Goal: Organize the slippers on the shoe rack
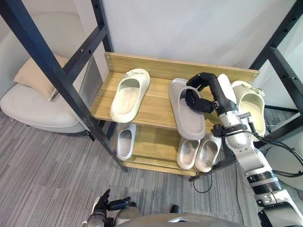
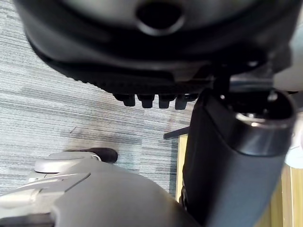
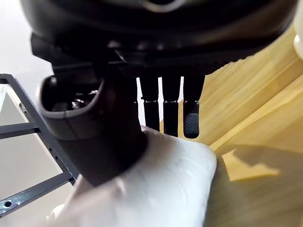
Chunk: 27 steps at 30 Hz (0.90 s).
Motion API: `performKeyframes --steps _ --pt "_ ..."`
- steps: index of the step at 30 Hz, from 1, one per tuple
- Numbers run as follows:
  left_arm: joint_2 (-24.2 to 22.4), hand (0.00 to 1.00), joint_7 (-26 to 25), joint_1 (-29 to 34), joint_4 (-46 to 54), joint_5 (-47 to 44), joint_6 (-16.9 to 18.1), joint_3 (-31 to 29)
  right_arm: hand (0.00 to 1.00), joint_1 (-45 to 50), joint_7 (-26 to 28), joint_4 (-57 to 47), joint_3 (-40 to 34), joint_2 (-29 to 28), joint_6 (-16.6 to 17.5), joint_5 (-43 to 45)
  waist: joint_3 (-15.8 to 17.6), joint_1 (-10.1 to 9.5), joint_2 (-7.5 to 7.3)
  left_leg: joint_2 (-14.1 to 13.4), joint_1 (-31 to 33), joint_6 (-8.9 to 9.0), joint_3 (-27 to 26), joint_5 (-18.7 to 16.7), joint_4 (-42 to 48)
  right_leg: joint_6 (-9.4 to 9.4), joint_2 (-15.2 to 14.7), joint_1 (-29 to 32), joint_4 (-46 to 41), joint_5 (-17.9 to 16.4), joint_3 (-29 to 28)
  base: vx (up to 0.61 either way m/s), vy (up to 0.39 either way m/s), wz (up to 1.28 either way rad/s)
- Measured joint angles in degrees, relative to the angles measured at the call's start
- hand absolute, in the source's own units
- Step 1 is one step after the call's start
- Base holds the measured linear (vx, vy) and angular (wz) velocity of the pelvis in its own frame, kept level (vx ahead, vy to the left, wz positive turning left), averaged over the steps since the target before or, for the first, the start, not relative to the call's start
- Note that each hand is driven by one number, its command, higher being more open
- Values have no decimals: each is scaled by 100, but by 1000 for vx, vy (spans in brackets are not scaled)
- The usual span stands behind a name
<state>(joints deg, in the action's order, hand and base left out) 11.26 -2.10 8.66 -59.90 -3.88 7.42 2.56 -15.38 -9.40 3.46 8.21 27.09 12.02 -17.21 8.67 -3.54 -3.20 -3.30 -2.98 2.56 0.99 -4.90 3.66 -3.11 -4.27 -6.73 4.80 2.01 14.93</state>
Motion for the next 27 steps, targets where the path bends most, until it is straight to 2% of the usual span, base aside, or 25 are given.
performKeyframes --steps 14,21,27 --pt "14 100 -5 -23 5 2 -9 1 0 214 41 -344 -1 -90 1 157 21 16 -16 6 -60 0 19 -1 9 0 -8 -73 -2 0 6 2 2 0" --pt "-39 100 -41 -24 2 13 -48 3 0 671 -181 -1667 -98 -517 8 94 120 63 95 -15 -260 7 -27 -22 24 0 -10 -231 -64 -4 -77 -17 19 -4" --pt "-48 100 -78 -22 0 79 -51 19 0 743 -633 -2707 -299 -819 309 47 124 76 126 -37 -331 23 -50 -29 60 20 -6 -239 -172 -57 -123 -46 16 -3"
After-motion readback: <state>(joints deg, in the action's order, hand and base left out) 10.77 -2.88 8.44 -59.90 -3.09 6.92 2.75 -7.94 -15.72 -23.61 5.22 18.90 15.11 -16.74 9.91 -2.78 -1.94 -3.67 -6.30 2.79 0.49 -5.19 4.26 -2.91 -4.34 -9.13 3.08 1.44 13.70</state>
